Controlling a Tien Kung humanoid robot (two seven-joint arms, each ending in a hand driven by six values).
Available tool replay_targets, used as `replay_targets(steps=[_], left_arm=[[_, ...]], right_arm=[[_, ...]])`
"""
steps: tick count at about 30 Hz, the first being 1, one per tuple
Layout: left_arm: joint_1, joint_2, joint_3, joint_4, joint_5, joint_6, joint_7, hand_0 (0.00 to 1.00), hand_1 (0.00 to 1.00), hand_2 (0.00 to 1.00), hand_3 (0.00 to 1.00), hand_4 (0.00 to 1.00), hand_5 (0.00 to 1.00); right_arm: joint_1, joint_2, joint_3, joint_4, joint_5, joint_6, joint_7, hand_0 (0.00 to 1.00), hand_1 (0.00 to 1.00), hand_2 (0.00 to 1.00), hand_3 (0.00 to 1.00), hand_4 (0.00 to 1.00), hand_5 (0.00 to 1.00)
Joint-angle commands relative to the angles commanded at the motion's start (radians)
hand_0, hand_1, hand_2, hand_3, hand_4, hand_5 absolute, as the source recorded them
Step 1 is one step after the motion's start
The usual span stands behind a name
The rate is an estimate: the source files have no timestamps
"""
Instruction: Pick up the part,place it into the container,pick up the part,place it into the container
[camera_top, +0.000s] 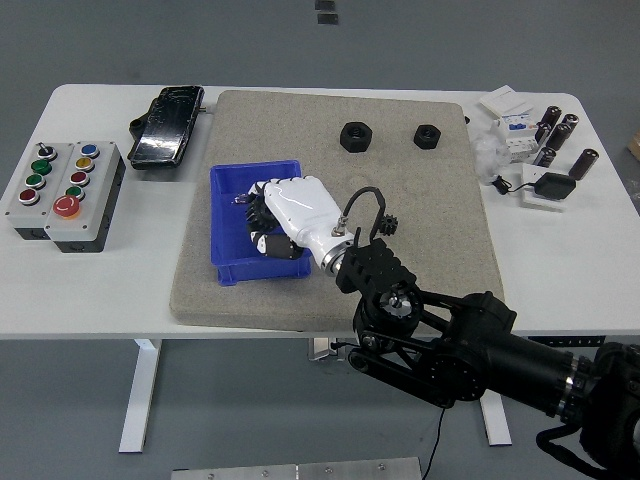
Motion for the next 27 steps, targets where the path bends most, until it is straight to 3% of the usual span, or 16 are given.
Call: replay_targets(steps=[2, 3, 8, 9, 14, 15, 19, 22, 27], left_arm=[[0.000, 0.000, 0.000, 0.000, 0.001, 0.000, 0.000, 0.662, 0.624, 0.584, 0.616, 0.720, 0.370], [-0.001, 0.000, -0.001, 0.000, 0.001, 0.000, 0.000, 0.662, 0.623, 0.584, 0.616, 0.719, 0.369], [-0.004, -0.001, -0.002, 0.000, 0.005, -0.001, -0.001, 0.662, 0.623, 0.584, 0.616, 0.719, 0.369], [-0.004, -0.002, -0.003, 0.000, 0.006, -0.001, -0.002, 0.663, 0.624, 0.583, 0.616, 0.717, 0.370], [-0.005, -0.003, -0.004, 0.000, 0.010, -0.003, -0.001, 0.663, 0.624, 0.583, 0.616, 0.717, 0.370], [-0.005, -0.003, -0.004, 0.000, 0.011, -0.004, -0.001, 0.662, 0.625, 0.583, 0.615, 0.713, 0.369], [-0.005, -0.002, -0.007, 0.000, 0.016, -0.004, 0.000, 0.662, 0.625, 0.583, 0.615, 0.713, 0.369], [-0.006, -0.002, -0.008, 0.000, 0.016, -0.004, -0.001, 0.662, 0.624, 0.581, 0.614, 0.712, 0.369], [-0.005, -0.003, -0.011, 0.000, 0.020, -0.004, 0.001, 0.662, 0.624, 0.581, 0.615, 0.710, 0.366]], right_arm=[[-0.001, 0.000, -0.002, -0.005, 0.005, -0.003, 0.002, 0.614, 0.681, 0.696, 0.691, 0.386, 0.224], [-0.002, 0.000, -0.002, -0.006, 0.007, -0.004, 0.003, 0.654, 0.714, 0.752, 0.714, 0.460, 0.243], [-0.008, 0.000, 0.011, -0.010, 0.014, -0.013, 0.008, 0.654, 0.714, 0.752, 0.714, 0.460, 0.243], [-0.010, 0.000, 0.017, -0.009, 0.014, -0.013, 0.010, 0.655, 0.718, 0.752, 0.730, 0.534, 0.240], [-0.022, 0.000, 0.057, -0.006, 0.011, -0.001, 0.014, 0.655, 0.718, 0.752, 0.730, 0.534, 0.240], [-0.023, 0.000, 0.065, -0.006, 0.010, 0.005, 0.014, 0.662, 0.722, 0.758, 0.762, 0.721, 0.321], [-0.037, -0.002, 0.105, -0.001, 0.014, 0.008, 0.022, 0.662, 0.722, 0.758, 0.762, 0.721, 0.321], [-0.061, -0.011, 0.161, 0.017, 0.019, -0.020, 0.035, 0.655, 0.713, 0.753, 0.758, 0.708, 0.308], [-0.093, -0.053, 0.277, 0.016, 0.004, -0.046, 0.033, 0.634, 0.694, 0.745, 0.743, 0.683, 0.286]])
